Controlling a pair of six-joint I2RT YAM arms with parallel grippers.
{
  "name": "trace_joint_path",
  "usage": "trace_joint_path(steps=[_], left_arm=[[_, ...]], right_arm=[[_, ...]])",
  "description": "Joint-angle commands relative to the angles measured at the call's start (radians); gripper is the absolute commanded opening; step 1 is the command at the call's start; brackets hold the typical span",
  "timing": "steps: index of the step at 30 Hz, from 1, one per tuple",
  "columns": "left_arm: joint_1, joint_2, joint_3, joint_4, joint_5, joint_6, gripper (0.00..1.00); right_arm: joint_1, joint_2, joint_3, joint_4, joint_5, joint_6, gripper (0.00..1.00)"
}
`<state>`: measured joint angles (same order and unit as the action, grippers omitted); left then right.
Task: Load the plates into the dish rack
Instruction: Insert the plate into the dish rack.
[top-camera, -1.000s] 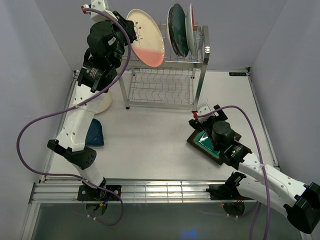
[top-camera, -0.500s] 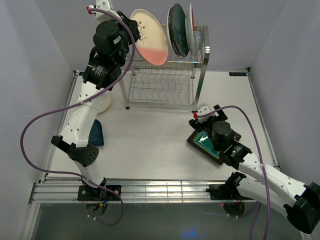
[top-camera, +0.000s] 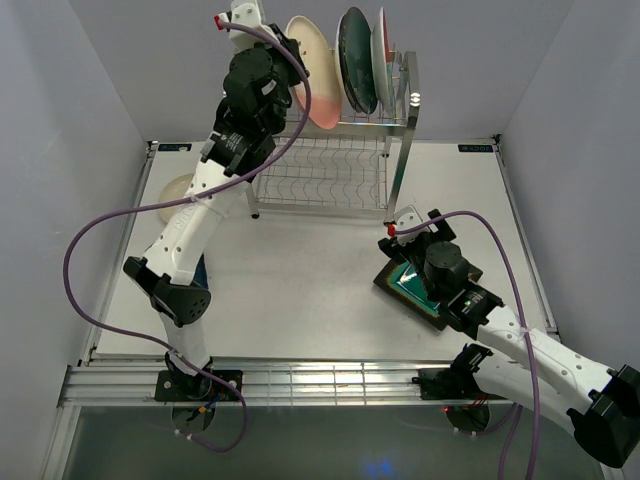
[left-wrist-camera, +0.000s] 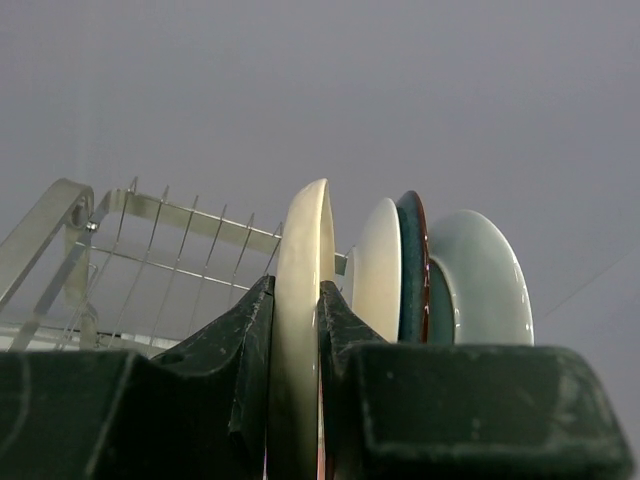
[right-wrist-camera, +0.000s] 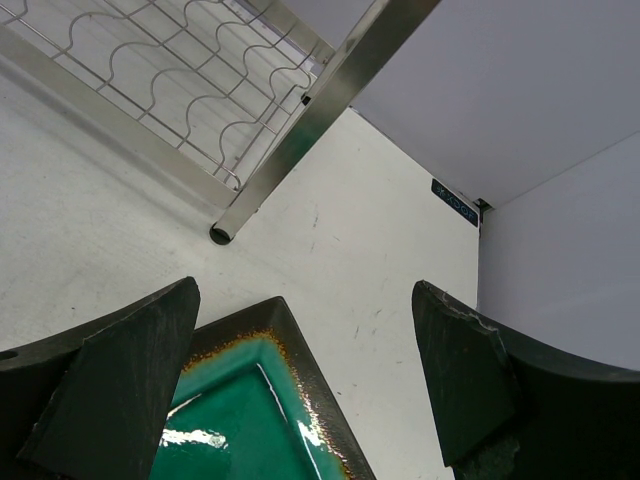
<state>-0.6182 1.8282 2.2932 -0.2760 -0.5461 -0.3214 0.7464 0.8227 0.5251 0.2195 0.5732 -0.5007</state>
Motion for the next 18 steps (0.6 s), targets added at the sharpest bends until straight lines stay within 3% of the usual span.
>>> trace_joint_path(steps=[1, 18], left_arm=[[-0.070, 0.005, 0.078, 0.262, -0.086, 0.117, 0.00], [-0.084, 0.121, 0.106, 0.388, -0.135, 0.194, 0.00]], right_arm=[[-0.004, -0.010, -0.007, 0.050, 0.014, 0.010, 0.92], [-0.009, -0.017, -0.010, 0.050, 0.005, 0.011, 0.92]])
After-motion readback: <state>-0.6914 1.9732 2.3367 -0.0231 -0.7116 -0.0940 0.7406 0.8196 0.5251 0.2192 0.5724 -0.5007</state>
